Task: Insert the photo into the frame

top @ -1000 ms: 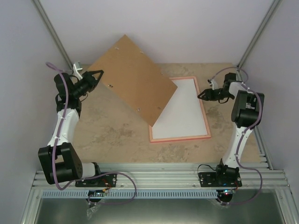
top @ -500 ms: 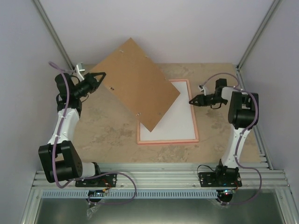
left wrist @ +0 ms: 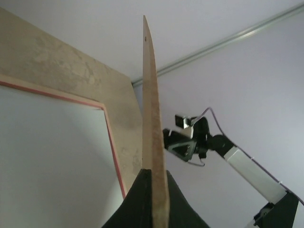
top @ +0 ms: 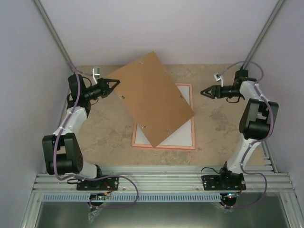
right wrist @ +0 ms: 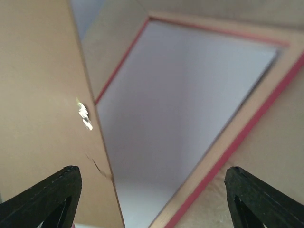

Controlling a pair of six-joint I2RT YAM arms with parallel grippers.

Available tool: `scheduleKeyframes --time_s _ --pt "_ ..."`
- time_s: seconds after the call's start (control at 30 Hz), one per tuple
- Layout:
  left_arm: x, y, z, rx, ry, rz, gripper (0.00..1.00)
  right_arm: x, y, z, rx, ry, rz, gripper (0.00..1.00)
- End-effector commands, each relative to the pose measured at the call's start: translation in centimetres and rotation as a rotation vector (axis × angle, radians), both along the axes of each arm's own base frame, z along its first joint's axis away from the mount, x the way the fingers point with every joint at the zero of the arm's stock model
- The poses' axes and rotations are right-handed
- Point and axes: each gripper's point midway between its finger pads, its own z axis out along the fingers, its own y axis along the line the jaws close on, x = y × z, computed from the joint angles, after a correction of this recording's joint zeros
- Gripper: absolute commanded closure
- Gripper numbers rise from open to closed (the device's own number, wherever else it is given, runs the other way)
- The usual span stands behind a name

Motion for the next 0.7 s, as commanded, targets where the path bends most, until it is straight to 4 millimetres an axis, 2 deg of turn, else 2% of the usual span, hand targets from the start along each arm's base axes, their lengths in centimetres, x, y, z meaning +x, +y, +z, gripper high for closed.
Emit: scheduleKeyframes --time_s 0.0,0.07,0.17,0.27,0.37,0.43,0.67 --pt "-1.3 -2.3 1.7 -0.022 -0.077 -0.136 1.0 -1.7 1.5 7.4 0.125 -0.086 0.063 0.15" --pt "-1.6 -2.9 1.4 -0.028 -0.068 -0.175 1.0 -2.3 2.1 9.2 0.163 -0.099 0.088 0.14" --pt "-2.2 -4.1 0.6 -0.039 -0.044 -0.24 1.0 -3.5 3.5 10.0 0.201 -0.074 0.134 0.14" --pt "-3.3 -5.6 -0.3 -0.049 -0.02 -0.319 1.0 -4.9 4.7 9.6 0.242 -0.022 0.18 0.14" --pt "-3.7 -6.0 -0.9 -0.055 -0.009 -0.358 1.0 -6.1 5.4 8.7 0.261 0.028 0.198 0.15" --pt "-4.3 -7.3 -0.9 -0.062 -0.009 -0.409 1.0 -7.0 5.8 8.1 0.266 0.041 0.209 0.16" --pt "-5.0 -9.0 -1.1 -0.07 -0.003 -0.484 1.0 -9.1 7.4 7.1 0.279 0.071 0.244 0.19"
